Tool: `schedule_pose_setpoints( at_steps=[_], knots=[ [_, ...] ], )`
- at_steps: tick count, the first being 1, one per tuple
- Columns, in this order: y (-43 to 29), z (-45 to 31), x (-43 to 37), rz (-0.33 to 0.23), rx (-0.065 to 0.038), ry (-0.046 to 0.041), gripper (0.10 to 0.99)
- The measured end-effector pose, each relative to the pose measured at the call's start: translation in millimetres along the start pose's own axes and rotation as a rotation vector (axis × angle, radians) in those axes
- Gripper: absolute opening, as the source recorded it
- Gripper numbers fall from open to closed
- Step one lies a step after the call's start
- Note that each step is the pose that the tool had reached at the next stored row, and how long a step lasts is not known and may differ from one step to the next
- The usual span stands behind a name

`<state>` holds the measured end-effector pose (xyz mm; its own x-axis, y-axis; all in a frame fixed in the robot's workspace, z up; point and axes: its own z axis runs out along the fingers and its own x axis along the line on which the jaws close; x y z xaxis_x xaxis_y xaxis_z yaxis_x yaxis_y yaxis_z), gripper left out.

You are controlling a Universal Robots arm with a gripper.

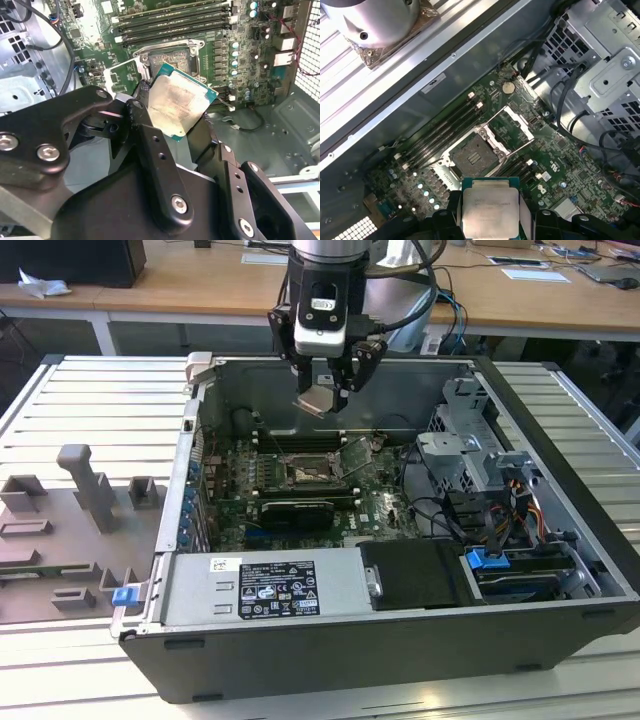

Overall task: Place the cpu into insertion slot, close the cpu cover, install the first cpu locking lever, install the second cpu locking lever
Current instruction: 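Place the cpu into insertion slot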

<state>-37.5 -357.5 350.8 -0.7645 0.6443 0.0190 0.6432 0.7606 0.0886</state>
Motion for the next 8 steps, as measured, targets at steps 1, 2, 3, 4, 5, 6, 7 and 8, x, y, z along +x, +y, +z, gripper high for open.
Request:
schedule_pose_setpoints(
  at_steps=[1, 2, 3, 4, 5, 6, 7, 8],
  knots=[
    [0.7, 0.5, -0.8, 0.000, 0.000, -0.0001, 0.541],
    [1.7, 1.1, -2.1, 0.000, 0.000, 0.0000, 0.541],
    [2.8, 1.5, -3.3, 0.000, 0.000, 0.0000, 0.541],
    [4.0, 2.0, -4.9, 0.000, 0.000, 0.0000, 0.541],
    [5.3, 2.5, -6.3, 0.001, 0.000, -0.0001, 0.541],
    [6.6, 3.4, -7.8, 0.017, 0.000, -0.0016, 0.541],
    [6.6, 3.9, -7.9, 0.033, -0.001, -0.0031, 0.541],
    [6.6, 4.3, -7.9, 0.047, -0.001, -0.0042, 0.541]
  ],
)
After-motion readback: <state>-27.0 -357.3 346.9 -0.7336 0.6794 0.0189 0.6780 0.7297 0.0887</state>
